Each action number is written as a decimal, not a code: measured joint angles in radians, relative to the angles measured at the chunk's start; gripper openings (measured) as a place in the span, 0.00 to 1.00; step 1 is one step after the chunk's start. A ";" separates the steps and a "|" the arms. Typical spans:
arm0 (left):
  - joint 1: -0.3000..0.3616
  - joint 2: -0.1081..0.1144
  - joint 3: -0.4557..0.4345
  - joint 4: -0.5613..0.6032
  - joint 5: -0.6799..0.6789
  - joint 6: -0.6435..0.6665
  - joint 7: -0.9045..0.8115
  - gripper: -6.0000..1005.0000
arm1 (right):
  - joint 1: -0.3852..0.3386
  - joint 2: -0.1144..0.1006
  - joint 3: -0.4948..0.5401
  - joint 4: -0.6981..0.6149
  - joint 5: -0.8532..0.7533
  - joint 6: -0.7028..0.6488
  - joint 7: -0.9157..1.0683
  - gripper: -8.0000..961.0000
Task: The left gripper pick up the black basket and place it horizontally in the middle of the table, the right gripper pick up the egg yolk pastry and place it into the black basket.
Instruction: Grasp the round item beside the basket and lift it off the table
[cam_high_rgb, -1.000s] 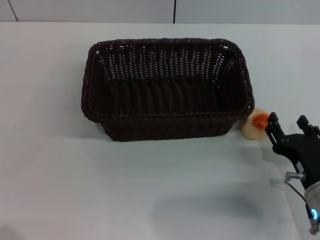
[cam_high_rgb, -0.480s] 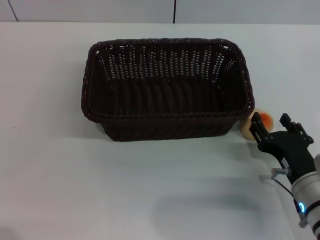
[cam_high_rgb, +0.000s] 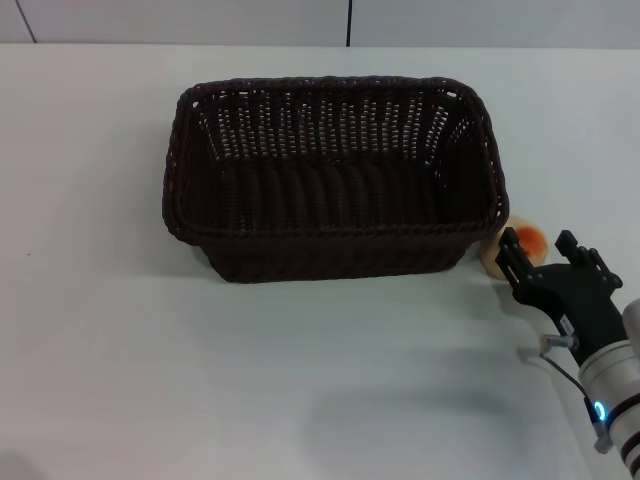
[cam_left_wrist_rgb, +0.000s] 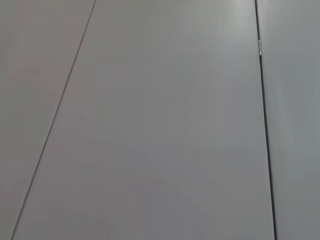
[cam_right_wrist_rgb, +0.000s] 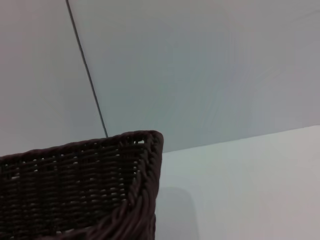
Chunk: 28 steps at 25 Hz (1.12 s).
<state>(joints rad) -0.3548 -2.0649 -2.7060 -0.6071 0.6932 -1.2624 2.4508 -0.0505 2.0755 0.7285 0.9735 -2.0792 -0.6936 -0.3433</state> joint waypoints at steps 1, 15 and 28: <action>0.000 0.000 0.000 0.000 0.000 0.000 0.000 0.76 | 0.000 0.000 0.000 0.000 0.000 0.000 0.000 0.72; -0.001 -0.001 0.002 0.000 -0.007 -0.018 -0.001 0.76 | 0.033 0.000 -0.005 -0.023 0.013 0.019 0.007 0.70; 0.000 -0.001 0.000 0.000 -0.010 -0.031 -0.006 0.76 | 0.031 -0.002 -0.013 -0.024 0.005 0.021 0.025 0.68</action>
<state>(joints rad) -0.3550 -2.0663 -2.7059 -0.6074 0.6829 -1.2938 2.4446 -0.0191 2.0734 0.7152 0.9497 -2.0743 -0.6726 -0.3179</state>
